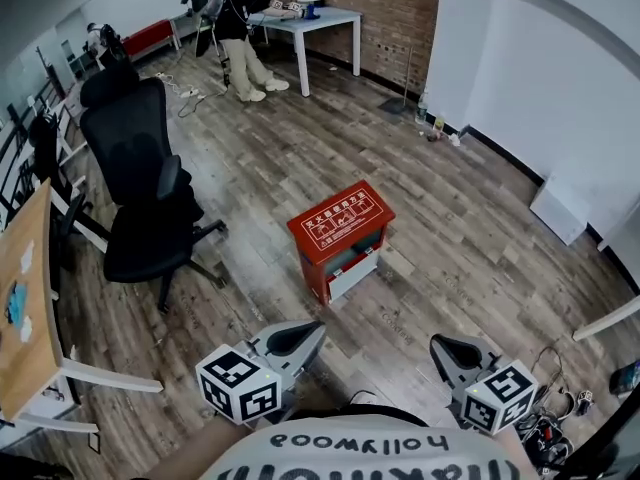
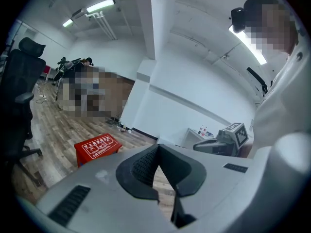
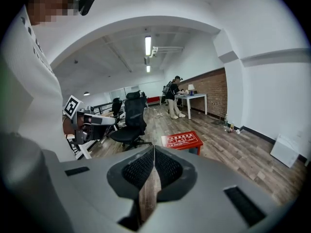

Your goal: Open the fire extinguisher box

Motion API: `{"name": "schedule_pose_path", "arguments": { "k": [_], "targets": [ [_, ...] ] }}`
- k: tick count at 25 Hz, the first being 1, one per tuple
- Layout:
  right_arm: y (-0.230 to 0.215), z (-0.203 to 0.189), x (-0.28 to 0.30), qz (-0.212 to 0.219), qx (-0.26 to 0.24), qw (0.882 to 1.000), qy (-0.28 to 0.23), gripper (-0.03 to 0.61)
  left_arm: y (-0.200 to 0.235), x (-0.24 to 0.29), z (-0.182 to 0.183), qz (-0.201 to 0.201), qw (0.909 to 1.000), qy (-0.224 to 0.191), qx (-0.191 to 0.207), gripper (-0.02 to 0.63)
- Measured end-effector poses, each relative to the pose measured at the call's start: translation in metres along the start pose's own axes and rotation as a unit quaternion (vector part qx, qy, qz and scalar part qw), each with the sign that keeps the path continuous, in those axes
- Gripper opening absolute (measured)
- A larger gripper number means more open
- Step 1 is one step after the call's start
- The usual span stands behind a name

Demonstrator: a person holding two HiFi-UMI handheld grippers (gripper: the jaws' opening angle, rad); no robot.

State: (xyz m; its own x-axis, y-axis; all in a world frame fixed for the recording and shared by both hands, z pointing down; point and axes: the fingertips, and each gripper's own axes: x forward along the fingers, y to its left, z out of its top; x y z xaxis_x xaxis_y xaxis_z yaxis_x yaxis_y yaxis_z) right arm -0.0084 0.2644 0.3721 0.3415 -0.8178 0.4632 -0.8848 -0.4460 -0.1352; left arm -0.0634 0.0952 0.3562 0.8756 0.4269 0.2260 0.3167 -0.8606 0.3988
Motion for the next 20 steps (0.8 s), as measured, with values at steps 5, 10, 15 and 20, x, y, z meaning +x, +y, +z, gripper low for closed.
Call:
{"name": "schedule_pose_path", "arguments": {
  "k": [5, 10, 15, 20],
  "targets": [
    [-0.037, 0.006, 0.002, 0.011, -0.013, 1.000, 0.003, 0.011, -0.008, 0.032, 0.007, 0.007, 0.9999, -0.008, 0.006, 0.006],
    [-0.055, 0.006, 0.010, 0.024, -0.018, 1.000, 0.003, 0.011, -0.003, 0.044, -0.001, 0.028, 0.9996, 0.005, 0.001, 0.006],
    [-0.068, 0.009, 0.017, 0.037, -0.026, 0.999, 0.006, 0.011, 0.004, 0.055, 0.006, 0.043, 0.9990, 0.002, 0.007, 0.008],
    [-0.080, 0.013, 0.023, 0.041, -0.024, 0.999, 0.002, 0.011, 0.008, 0.057, 0.007, 0.059, 0.9983, 0.003, 0.004, 0.008]
  ]
}}
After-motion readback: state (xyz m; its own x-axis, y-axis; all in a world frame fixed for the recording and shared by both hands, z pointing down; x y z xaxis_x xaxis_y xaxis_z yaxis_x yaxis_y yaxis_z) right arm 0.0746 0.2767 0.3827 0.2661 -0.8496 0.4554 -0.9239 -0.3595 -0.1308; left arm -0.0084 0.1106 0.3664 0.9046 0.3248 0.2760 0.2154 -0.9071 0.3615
